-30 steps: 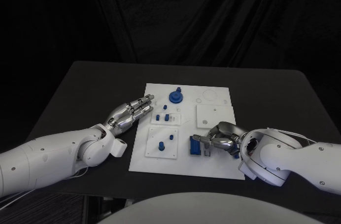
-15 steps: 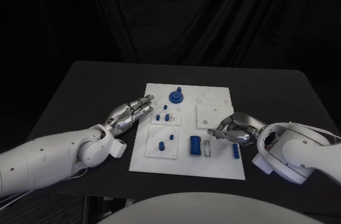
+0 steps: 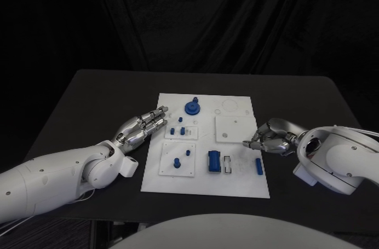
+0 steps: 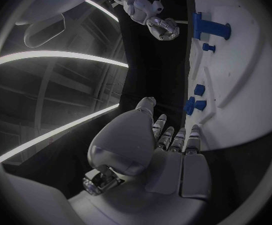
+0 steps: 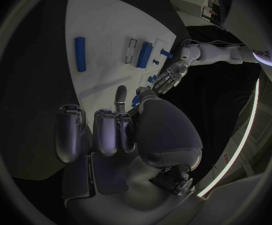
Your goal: Assemble the parts on the task board
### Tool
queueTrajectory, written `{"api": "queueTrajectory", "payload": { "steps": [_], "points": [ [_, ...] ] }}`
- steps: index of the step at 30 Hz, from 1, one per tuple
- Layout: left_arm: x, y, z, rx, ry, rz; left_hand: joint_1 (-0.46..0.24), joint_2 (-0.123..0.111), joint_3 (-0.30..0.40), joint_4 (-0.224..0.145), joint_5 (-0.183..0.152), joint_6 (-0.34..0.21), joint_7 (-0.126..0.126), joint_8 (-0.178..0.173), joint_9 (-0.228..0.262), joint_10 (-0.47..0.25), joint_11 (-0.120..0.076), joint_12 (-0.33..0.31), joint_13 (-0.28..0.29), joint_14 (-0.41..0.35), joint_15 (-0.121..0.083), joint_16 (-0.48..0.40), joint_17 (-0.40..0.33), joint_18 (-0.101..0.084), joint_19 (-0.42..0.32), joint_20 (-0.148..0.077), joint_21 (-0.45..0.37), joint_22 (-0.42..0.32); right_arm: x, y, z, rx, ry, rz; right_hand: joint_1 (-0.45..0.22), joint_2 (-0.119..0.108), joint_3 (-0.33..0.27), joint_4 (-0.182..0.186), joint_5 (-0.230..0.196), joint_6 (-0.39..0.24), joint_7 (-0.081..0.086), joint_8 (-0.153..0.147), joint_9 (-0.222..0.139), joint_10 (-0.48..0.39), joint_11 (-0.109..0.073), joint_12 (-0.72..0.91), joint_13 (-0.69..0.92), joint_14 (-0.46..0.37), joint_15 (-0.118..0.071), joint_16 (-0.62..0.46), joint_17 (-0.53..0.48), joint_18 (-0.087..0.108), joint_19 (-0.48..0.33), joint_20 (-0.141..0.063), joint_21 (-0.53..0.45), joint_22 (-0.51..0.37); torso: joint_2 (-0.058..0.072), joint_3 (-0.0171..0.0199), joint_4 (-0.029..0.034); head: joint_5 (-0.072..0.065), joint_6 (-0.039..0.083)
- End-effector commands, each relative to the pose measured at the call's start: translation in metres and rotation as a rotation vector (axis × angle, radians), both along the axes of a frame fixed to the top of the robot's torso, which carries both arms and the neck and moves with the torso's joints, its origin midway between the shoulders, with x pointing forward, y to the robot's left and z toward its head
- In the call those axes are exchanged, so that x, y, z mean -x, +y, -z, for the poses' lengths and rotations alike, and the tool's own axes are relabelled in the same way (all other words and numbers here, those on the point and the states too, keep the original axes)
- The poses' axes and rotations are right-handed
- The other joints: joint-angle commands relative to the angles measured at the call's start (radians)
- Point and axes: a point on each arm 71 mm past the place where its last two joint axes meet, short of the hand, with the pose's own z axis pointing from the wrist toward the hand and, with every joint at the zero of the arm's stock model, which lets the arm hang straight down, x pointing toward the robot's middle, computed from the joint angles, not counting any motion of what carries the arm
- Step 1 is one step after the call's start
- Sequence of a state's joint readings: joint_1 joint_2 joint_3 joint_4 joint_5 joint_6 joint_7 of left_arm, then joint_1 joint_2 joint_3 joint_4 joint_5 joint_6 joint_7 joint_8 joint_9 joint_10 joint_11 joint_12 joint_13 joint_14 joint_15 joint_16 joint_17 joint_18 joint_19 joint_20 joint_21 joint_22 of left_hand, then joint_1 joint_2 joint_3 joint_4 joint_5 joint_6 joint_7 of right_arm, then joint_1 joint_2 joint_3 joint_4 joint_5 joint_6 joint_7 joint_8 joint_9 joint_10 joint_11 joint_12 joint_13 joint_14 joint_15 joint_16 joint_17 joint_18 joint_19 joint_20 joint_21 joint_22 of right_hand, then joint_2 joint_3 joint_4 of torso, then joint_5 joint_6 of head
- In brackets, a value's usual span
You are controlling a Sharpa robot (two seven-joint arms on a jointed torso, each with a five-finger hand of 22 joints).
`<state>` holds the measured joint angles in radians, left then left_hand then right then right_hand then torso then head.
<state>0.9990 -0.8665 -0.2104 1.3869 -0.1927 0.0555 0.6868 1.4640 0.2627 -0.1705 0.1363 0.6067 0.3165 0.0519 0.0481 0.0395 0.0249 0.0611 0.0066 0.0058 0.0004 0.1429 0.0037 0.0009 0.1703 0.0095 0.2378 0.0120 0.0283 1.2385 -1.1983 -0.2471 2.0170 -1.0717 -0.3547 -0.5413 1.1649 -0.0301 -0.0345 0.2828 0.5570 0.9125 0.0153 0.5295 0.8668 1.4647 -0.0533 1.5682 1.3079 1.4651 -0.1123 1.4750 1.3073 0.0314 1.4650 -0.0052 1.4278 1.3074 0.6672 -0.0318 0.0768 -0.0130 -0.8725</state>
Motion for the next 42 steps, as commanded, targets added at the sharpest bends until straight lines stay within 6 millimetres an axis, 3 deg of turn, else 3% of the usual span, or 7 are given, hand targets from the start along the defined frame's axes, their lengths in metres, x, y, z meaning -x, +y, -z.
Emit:
{"api": "queueTrajectory", "payload": {
  "steps": [1,5,10,13,18,24,42],
  "points": [
    [0.001,-0.001,0.001,0.007,-0.002,0.003,-0.015,0.011,-0.003,0.005,-0.010,0.003,0.006,0.005,0.001,0.000,0.011,0.000,0.001,0.000,0.004,-0.004,-0.001,0.000,0.004,0.007,-0.002,-0.001,0.005,-0.002,0.009,0.079,0.041,-0.017,0.012,0.001,0.003,-0.004,-0.002,0.008,-0.002,0.002,0.001,0.106,-0.002,0.003,0.263,0.065,-0.001,0.005,0.015,0.001,0.064,0.003,0.004,0.220,0.001,-0.0011,0.0005,-0.006,0.000],
    [0.001,0.000,0.001,0.007,-0.002,0.002,-0.015,0.011,-0.003,0.006,-0.011,0.003,0.006,0.005,0.001,0.000,0.011,0.000,0.001,0.000,0.004,-0.004,-0.001,0.000,0.004,0.007,-0.002,-0.001,0.006,0.002,0.013,0.090,0.025,-0.037,0.012,0.002,-0.001,0.000,-0.015,0.011,-0.002,0.005,0.001,0.106,-0.002,0.003,0.263,0.067,-0.002,0.009,0.023,0.000,0.066,0.003,0.010,0.222,0.001,-0.0017,-0.0005,-0.008,0.000],
    [0.001,-0.001,0.001,0.008,-0.001,0.005,-0.016,0.011,-0.004,0.006,-0.010,0.003,0.006,0.005,0.001,0.000,0.011,0.000,0.001,0.000,0.003,-0.004,-0.001,0.000,0.004,0.007,-0.002,-0.001,0.009,0.016,0.016,0.124,-0.036,-0.106,-0.027,0.000,-0.072,0.005,-0.286,0.030,-0.009,0.058,0.042,0.106,-0.008,0.003,0.263,0.069,-0.005,0.017,0.036,-0.005,0.073,0.000,0.030,0.228,0.003,0.0008,-0.0018,-0.004,0.000],
    [0.001,-0.001,0.001,0.010,0.000,0.007,-0.016,0.011,-0.004,0.006,-0.010,0.003,0.006,0.005,0.001,0.000,0.011,0.000,0.001,0.000,0.003,-0.004,-0.001,0.000,0.004,0.007,-0.002,-0.001,0.012,0.024,0.020,0.138,-0.063,-0.148,-0.025,-0.001,-0.091,0.004,-0.335,0.026,-0.013,0.081,0.066,0.106,-0.011,0.003,0.263,0.069,-0.009,0.018,0.036,-0.005,0.074,-0.003,0.032,0.228,0.002,-0.0001,0.0019,-0.004,0.000],
    [0.001,0.000,0.001,0.009,0.002,0.007,-0.019,0.014,-0.004,0.009,-0.015,0.003,0.008,0.005,0.001,-0.001,0.010,0.000,0.001,0.000,0.004,-0.004,-0.001,-0.001,0.004,0.007,-0.002,-0.001,0.015,0.038,0.028,0.157,-0.089,-0.211,-0.026,-0.009,-0.119,0.006,-0.470,0.011,-0.018,0.122,0.114,0.106,-0.016,0.003,0.263,0.068,-0.013,0.019,0.033,-0.005,0.074,-0.008,0.033,0.228,0.003,0.0024,-0.0021,0.002,0.000],
    [0.001,-0.001,0.002,0.009,0.005,0.009,-0.021,0.014,-0.004,0.011,-0.016,0.008,0.011,0.006,0.002,0.000,0.008,0.000,0.001,0.000,0.005,-0.004,-0.001,-0.001,0.004,0.007,-0.002,-0.001,0.019,0.051,0.040,0.171,-0.079,-0.256,-0.022,-0.016,-0.122,0.007,-0.495,0.004,-0.018,0.127,0.123,0.106,-0.016,0.003,0.263,0.065,-0.014,0.013,0.017,-0.002,0.071,-0.008,0.020,0.224,0.005,0.0010,0.0019,0.003,0.000],
    [0.001,-0.002,0.003,0.011,0.012,0.017,-0.021,0.014,-0.004,0.010,-0.015,0.008,0.014,0.007,0.002,0.000,0.007,0.000,0.001,0.000,0.005,-0.004,-0.001,-0.001,0.004,0.007,-0.002,-0.001,0.016,0.071,0.048,0.200,-0.103,-0.291,-0.041,-0.025,-0.125,0.011,-0.497,-0.007,-0.016,0.128,0.130,0.106,-0.015,0.003,0.263,0.061,-0.013,0.005,-0.003,0.001,0.066,-0.008,0.005,0.220,0.003,0.0013,-0.0005,0.007,0.000]
  ]
}}
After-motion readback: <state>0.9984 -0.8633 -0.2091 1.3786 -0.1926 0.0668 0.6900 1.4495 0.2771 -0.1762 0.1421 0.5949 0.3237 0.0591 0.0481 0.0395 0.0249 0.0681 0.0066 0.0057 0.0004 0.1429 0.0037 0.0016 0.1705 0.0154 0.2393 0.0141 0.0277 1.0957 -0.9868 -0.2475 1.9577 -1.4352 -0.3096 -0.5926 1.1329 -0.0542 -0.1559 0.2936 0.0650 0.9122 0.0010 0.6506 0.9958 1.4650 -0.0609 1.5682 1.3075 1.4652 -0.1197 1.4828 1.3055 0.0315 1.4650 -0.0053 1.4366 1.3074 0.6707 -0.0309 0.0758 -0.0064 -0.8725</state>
